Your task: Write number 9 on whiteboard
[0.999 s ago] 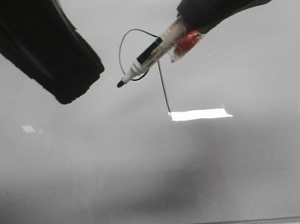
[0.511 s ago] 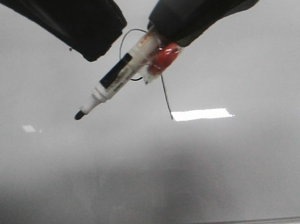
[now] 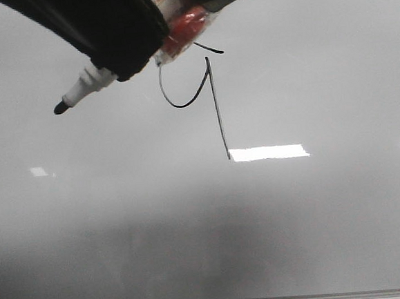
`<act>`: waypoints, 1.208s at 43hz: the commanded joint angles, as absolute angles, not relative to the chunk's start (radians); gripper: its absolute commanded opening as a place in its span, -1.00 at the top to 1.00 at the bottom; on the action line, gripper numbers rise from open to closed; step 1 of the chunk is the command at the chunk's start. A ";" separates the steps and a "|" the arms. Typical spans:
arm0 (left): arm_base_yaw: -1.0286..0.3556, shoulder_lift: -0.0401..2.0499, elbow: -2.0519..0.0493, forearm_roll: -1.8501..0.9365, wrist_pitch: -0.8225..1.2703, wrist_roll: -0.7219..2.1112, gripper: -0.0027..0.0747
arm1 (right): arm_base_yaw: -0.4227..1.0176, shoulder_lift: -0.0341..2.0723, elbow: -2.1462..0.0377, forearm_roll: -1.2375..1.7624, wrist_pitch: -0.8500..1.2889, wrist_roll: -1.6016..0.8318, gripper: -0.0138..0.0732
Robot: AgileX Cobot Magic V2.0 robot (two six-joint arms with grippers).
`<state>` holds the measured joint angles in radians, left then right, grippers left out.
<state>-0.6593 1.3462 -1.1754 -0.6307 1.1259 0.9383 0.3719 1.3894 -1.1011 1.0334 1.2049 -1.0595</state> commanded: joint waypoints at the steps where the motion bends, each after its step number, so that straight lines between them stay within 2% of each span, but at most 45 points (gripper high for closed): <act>1: -0.665 1.314 -1.208 -0.685 1.113 0.938 0.23 | 0.374 1.354 -1.133 1.105 1.331 -1.062 0.82; 11: -0.665 1.314 -1.208 -0.685 1.113 0.939 0.97 | 0.374 1.354 -1.133 1.103 1.331 -1.062 0.81; 14: -0.665 1.314 -1.208 -0.683 1.113 0.940 0.98 | 0.374 1.354 -1.133 1.104 1.331 -1.062 0.77; 18: -0.665 1.314 -1.208 -0.683 1.113 0.940 0.98 | 0.374 1.354 -1.133 1.109 1.328 -1.062 0.46; 24: -0.665 1.314 -1.208 -0.677 1.113 0.940 0.98 | 0.373 1.350 -1.134 1.185 1.328 -1.062 -0.38; 26: -0.665 1.314 -1.208 -0.677 1.113 0.940 0.98 | 0.373 1.343 -1.134 1.213 1.326 -1.062 -0.56; 28: -0.665 1.314 -1.208 -0.674 1.113 0.940 0.98 | 0.373 1.332 -1.141 1.230 1.317 -1.062 -0.64; 33: -0.661 1.314 -1.208 -0.654 1.108 0.938 0.98 | 0.370 1.284 -1.164 1.214 1.251 -1.062 -0.57; 40: -0.626 1.314 -1.208 -0.538 1.061 0.828 0.98 | 0.329 1.154 -1.149 1.081 1.095 -1.018 -0.35; 48: -0.491 1.314 -1.208 -0.365 0.964 0.538 0.98 | 0.271 0.939 -1.039 0.878 0.902 -0.898 -0.08; 52: -0.395 1.314 -1.196 -0.314 0.893 0.416 0.98 | 0.258 0.820 -0.947 0.813 0.811 -0.841 0.13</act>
<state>-0.4619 1.3462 -1.1754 -0.3398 0.9906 0.5309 0.2712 0.9129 -0.9837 0.8351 0.9224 -0.8913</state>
